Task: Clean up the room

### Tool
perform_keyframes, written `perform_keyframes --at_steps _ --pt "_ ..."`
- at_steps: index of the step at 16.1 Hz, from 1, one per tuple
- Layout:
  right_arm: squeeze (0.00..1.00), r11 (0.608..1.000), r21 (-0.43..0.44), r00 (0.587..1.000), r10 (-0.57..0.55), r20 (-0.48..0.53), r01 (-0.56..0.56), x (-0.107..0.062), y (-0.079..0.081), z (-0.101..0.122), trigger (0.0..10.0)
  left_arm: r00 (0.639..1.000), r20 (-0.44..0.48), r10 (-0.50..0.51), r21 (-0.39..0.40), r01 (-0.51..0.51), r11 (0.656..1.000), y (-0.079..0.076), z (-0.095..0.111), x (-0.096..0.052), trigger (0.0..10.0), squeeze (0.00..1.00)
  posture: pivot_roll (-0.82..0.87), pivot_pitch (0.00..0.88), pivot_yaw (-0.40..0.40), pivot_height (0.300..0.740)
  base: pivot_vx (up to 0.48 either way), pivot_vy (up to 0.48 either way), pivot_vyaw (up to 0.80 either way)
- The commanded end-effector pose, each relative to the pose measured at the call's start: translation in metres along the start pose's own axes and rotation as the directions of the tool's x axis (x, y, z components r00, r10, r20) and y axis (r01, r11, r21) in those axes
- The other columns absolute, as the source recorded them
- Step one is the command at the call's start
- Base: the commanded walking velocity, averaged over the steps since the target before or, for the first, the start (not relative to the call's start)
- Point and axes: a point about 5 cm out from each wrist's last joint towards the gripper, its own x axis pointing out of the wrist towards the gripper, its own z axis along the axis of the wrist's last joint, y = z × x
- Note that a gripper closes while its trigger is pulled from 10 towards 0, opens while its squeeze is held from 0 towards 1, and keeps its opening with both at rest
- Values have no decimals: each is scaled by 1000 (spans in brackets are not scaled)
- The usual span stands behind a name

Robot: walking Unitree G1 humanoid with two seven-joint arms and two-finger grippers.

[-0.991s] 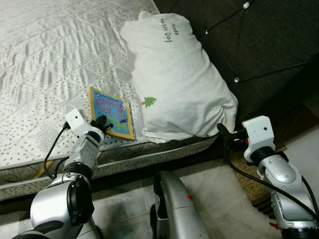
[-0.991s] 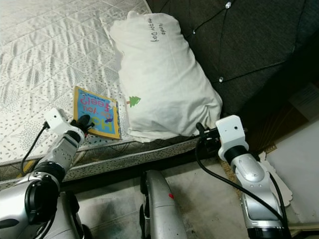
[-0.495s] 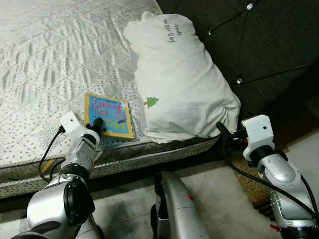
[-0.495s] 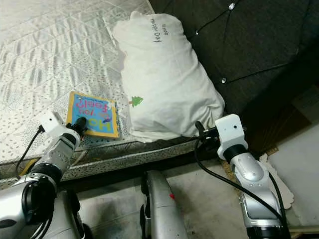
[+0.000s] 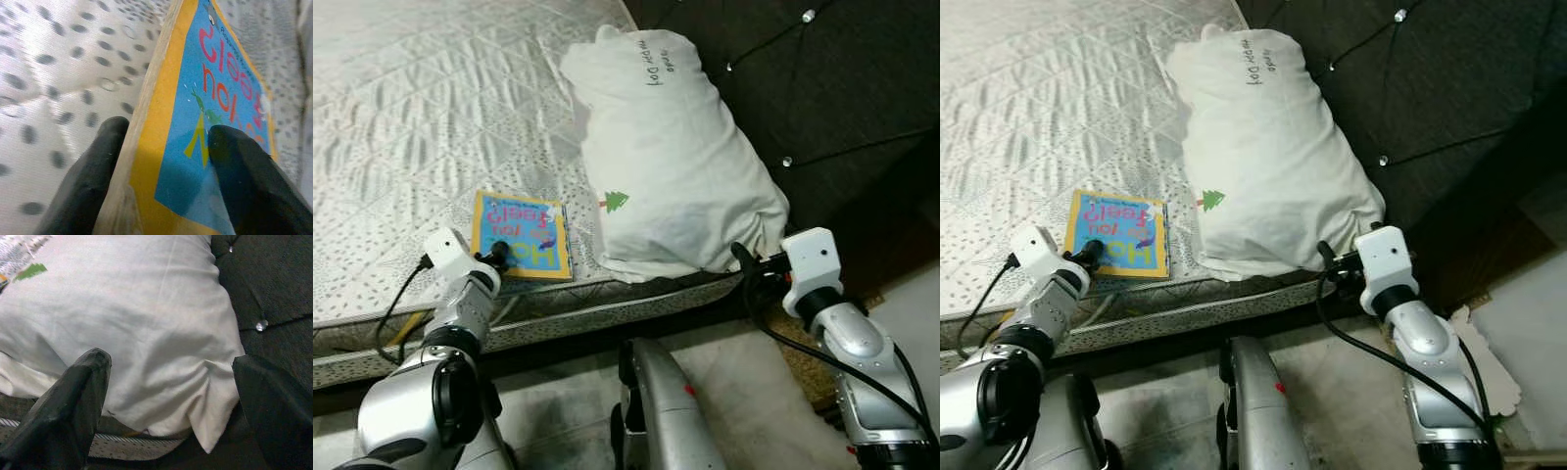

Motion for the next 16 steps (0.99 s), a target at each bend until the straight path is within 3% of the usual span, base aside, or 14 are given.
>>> perform_keyframes --at_steps 1,8,10,13,16 --pt "0 1000 0 1000 -5 2 5 1 -1 -1 10000 996 -36 84 52 -82 995 13 -8 -2 10000 1000 -255 92 -131 577 0 0 0" --pt "0 999 48 999 7 32 -8 14 15 0 10000 979 -34 199 119 -194 974 30 -14 -7 10000 1000 -180 86 -101 577 0 0 0" --pt "0 998 68 999 -3 48 -1 20 18 2 10000 988 -24 155 167 -149 975 18 -16 -6 10000 1000 -155 82 -87 577 0 0 0" --pt "0 996 87 998 -3 62 -3 26 24 4 10000 992 -43 120 171 -111 979 7 -24 -6 10000 1000 -127 86 -75 577 0 0 0" --pt "0 995 98 998 -7 68 0 29 28 4 10000 980 -92 175 170 -158 973 20 -33 -10 10000 1000 -124 90 -58 577 0 0 0"
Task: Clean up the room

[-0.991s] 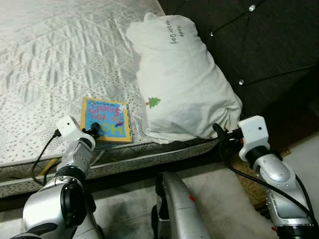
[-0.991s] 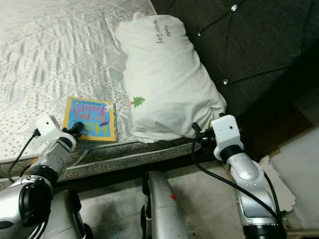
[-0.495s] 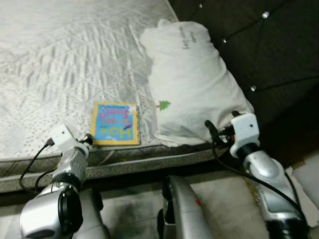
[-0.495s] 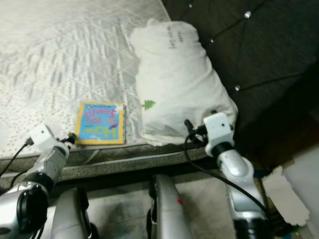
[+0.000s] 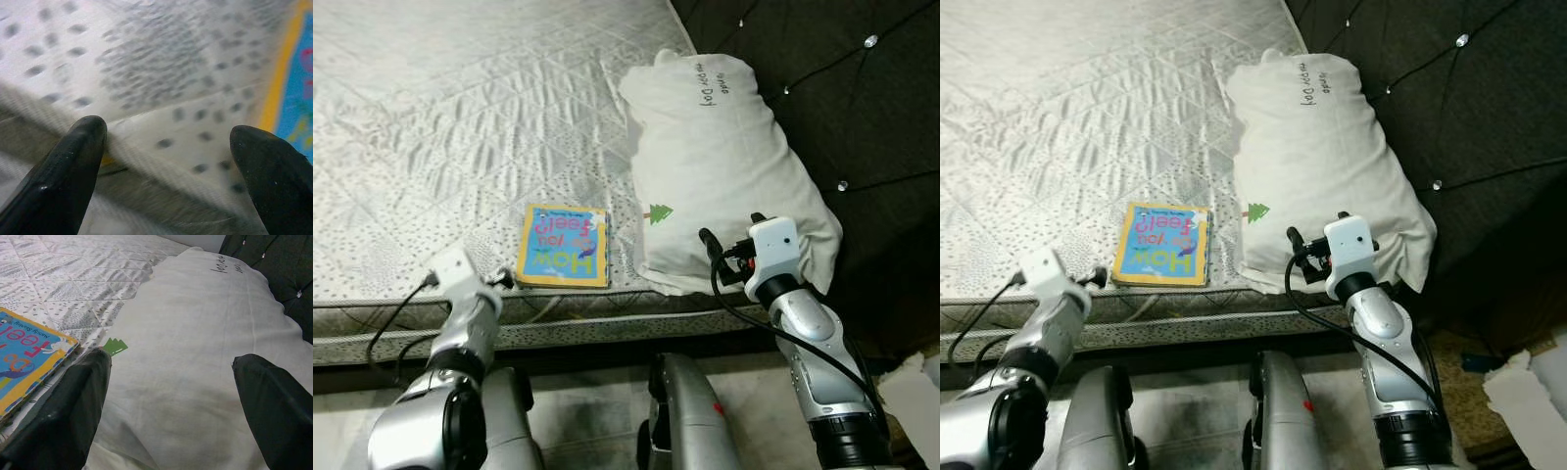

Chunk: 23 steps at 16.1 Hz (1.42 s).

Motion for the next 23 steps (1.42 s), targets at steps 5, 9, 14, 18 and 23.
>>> perform_keyframes --at_steps 5,9,14,18,23 --pt "0 1000 -12 1000 -28 -1 28 -2 -9 -2 10000 998 -42 54 -22 -55 998 19 -3 0 10000 1000 -133 95 -58 577 0 0 0" --pt "0 999 -28 1000 -28 -1 28 -4 -13 -1 10000 997 -66 39 -116 -47 992 19 3 2 10000 1000 -166 112 -73 577 0 0 0" --pt "0 997 -66 999 -35 -26 33 -19 -25 -2 10000 997 -79 -7 -112 -2 994 13 10 4 10000 0 -216 143 -88 577 0 0 0" --pt "0 997 -79 999 -25 -49 21 -30 -28 -3 10000 995 -102 -17 -85 8 996 8 6 4 10000 0 -240 177 -103 577 0 0 0" --pt "0 995 -104 997 -11 -80 3 -42 -34 -3 10000 991 -132 2 -86 -14 996 11 -3 2 10000 0 -266 209 -124 577 0 0 0"
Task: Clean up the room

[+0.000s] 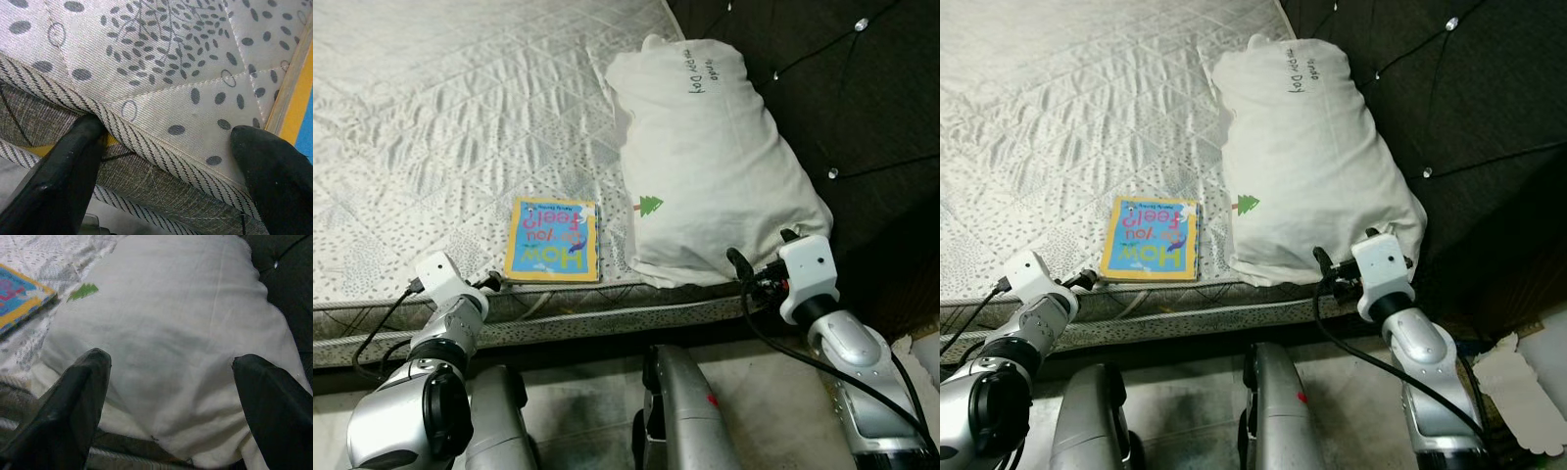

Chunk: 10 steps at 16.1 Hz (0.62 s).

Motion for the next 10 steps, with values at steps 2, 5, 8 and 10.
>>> perform_keyframes --at_steps 2,5,8,10 --pt "0 1000 -19 1000 -16 -12 16 -10 -10 2 10000 998 -66 11 12 -10 1000 2 -16 -1 10000 0 -273 214 -130 577 0 0 0" --pt "0 1000 -21 1000 -13 -20 12 -12 -11 2 10000 997 -74 -4 -9 3 1000 1 -15 0 10000 0 -278 217 -136 577 0 0 0" --pt "0 1000 -12 1000 -12 -17 12 -11 -10 7 10000 996 -70 -49 -2 49 999 -6 -9 0 10000 0 -284 216 -137 577 0 0 0" --pt "0 1000 -11 1000 -11 -17 11 -11 -11 7 10000 994 -73 -79 18 80 997 -13 -7 0 10000 0 -284 212 -136 577 0 0 0"
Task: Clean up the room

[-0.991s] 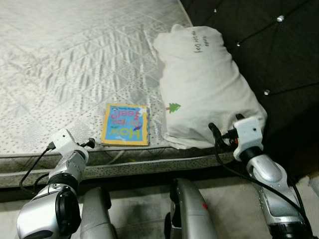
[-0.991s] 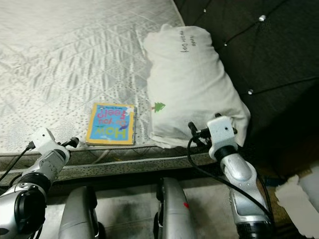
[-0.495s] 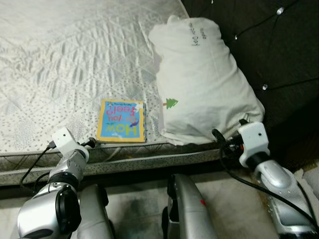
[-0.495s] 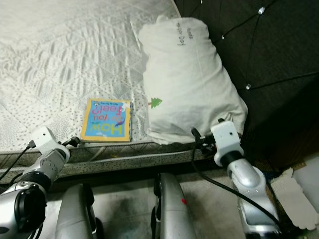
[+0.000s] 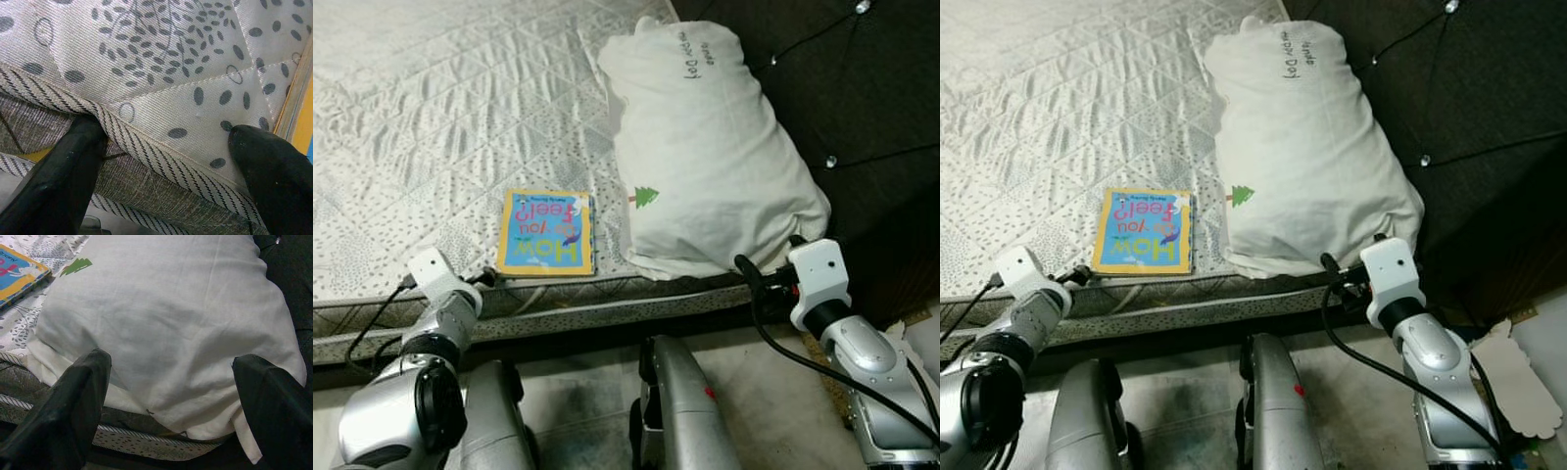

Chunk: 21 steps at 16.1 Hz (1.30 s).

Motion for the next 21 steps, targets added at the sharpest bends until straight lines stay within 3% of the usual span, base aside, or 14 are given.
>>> perform_keyframes --at_steps 1,7,12,21 --pt "0 1000 -5 1000 -13 6 13 -2 -6 3 10000 996 -67 -66 12 67 998 -15 -13 0 10000 0 -285 210 -135 577 0 0 0" --pt "0 1000 3 1000 -22 11 22 0 -4 5 10000 990 -70 -126 29 128 991 -31 -11 0 10000 0 -288 202 -124 577 0 0 0" --pt "0 1000 7 1000 -23 16 23 2 -3 6 10000 970 -101 -221 73 229 971 -55 -15 -2 10000 0 -282 200 -123 577 0 0 0" --pt "0 1000 13 1000 -24 15 24 3 0 5 10000 949 -130 -286 131 303 944 -69 -19 -5 10000 0 -281 199 -115 577 0 0 0"
